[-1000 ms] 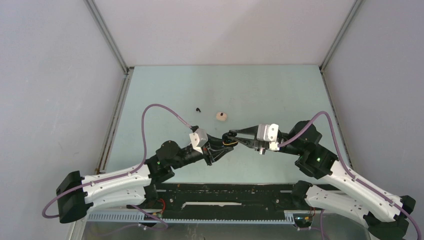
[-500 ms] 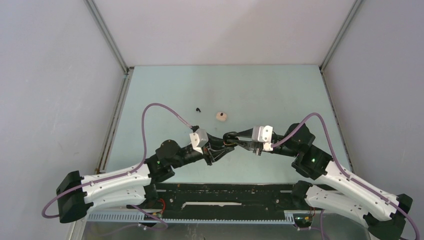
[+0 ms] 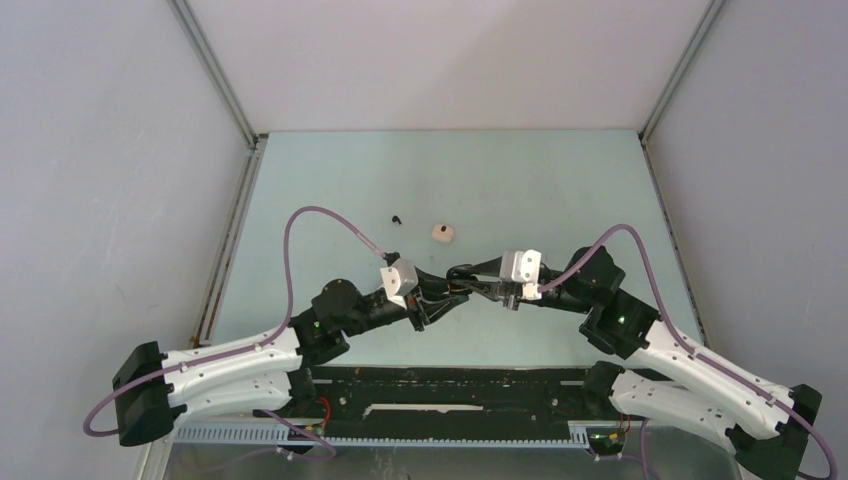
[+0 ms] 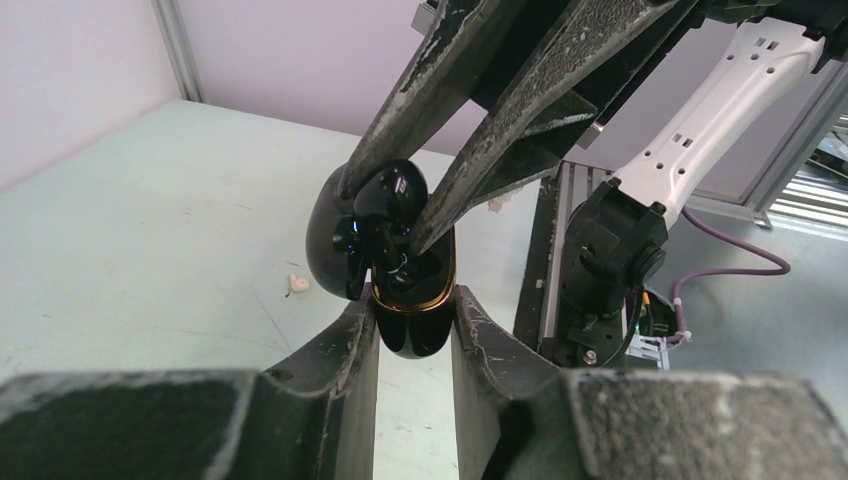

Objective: Insert the wireless bluetooth earbuds into the charging case
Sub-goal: Place the earbud in the charging case.

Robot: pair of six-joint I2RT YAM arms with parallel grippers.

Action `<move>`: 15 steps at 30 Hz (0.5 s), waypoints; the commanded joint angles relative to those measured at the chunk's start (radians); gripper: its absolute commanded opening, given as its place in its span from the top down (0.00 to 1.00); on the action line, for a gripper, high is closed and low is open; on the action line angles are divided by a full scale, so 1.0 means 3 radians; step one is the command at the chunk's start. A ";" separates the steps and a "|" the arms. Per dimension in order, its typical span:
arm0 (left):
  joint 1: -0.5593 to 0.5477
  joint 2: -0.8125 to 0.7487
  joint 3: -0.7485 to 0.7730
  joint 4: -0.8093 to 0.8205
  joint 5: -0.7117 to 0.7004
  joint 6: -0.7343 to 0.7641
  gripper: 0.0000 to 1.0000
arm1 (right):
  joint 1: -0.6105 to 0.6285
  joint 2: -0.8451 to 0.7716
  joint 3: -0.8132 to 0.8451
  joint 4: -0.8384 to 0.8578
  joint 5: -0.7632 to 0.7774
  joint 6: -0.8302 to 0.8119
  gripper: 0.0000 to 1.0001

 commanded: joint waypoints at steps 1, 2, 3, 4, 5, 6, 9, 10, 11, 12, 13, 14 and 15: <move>0.0012 -0.0066 0.0119 0.0073 -0.0024 0.0090 1.00 | 0.0036 0.0028 -0.0004 0.0172 0.0012 0.0103 1.00; 0.0012 -0.0066 0.0123 0.0075 -0.0026 0.0090 1.00 | 0.0044 0.0031 -0.0011 0.0187 0.0017 0.0102 1.00; 0.0011 -0.0067 0.0122 0.0075 -0.0026 0.0090 1.00 | 0.0049 0.0035 -0.0021 0.0208 0.0024 0.0101 1.00; 0.0012 -0.0069 0.0123 0.0079 -0.0026 0.0084 1.00 | 0.0054 0.0038 -0.0028 0.0226 0.0036 0.0093 1.00; 0.0012 -0.0071 0.0120 0.0088 -0.0027 0.0082 1.00 | 0.0056 0.0045 -0.0029 0.0234 0.0041 0.0088 1.00; 0.0012 -0.0072 0.0119 0.0095 -0.0026 0.0080 1.00 | 0.0060 0.0054 -0.0030 0.0235 0.0045 0.0083 1.00; 0.0012 -0.0079 0.0117 0.0097 -0.0028 0.0075 1.00 | 0.0069 0.0061 -0.0037 0.0240 0.0036 0.0072 1.00; 0.0012 -0.0085 0.0114 0.0100 -0.0034 0.0071 1.00 | 0.0076 0.0062 -0.0040 0.0241 0.0033 0.0069 1.00; 0.0012 -0.0091 0.0108 0.0108 -0.0041 0.0062 1.00 | 0.0083 0.0064 -0.0042 0.0240 0.0031 0.0067 1.00; 0.0012 -0.0103 0.0094 0.0118 -0.0054 0.0057 1.00 | 0.0087 0.0062 -0.0047 0.0241 0.0027 0.0060 1.00; 0.0012 -0.0114 0.0083 0.0135 -0.0069 0.0050 1.00 | 0.0088 0.0064 -0.0050 0.0241 0.0026 0.0053 1.00; 0.0012 -0.0125 0.0072 0.0147 -0.0082 0.0044 1.00 | 0.0095 0.0062 -0.0055 0.0241 0.0030 0.0044 1.00; 0.0012 -0.0134 0.0062 0.0159 -0.0097 0.0040 1.00 | 0.0094 0.0062 -0.0055 0.0240 0.0035 0.0037 1.00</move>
